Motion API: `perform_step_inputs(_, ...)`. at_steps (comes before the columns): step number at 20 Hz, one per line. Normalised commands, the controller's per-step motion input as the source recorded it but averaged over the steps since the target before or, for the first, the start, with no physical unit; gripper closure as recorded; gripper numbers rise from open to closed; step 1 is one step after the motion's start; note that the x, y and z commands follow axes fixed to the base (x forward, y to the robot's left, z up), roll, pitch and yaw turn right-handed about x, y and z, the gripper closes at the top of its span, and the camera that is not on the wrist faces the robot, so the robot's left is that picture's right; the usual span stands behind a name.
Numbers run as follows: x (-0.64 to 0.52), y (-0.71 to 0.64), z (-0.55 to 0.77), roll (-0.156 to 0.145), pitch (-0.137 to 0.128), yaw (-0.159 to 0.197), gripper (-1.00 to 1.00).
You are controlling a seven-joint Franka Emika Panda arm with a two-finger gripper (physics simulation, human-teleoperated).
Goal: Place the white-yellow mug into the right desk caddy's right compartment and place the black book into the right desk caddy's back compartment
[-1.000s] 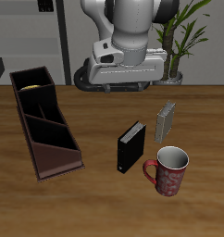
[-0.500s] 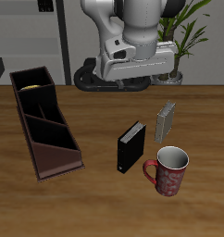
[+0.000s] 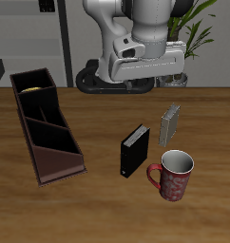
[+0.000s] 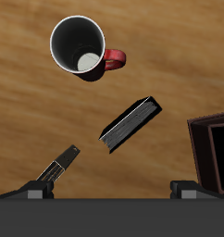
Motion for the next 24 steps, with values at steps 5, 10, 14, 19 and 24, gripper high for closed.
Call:
perform_step_inputs(5, 0.36, -0.14, -0.01, 0.030, 0.048, 0.029, -1.00)
perform_step_inputs(10, 0.30, -0.30, -0.08, -0.021, 0.029, -0.032, -1.00)
perform_step_inputs(14, 0.20, -0.11, -0.19, 0.057, 0.013, 0.020, -1.00)
perform_step_inputs(19, 0.15, -0.09, -0.03, 0.028, -0.026, -0.010, -1.00)
perform_step_inputs(24, 0.04, 0.09, -0.22, 0.004, 0.028, -0.027, -1.00)
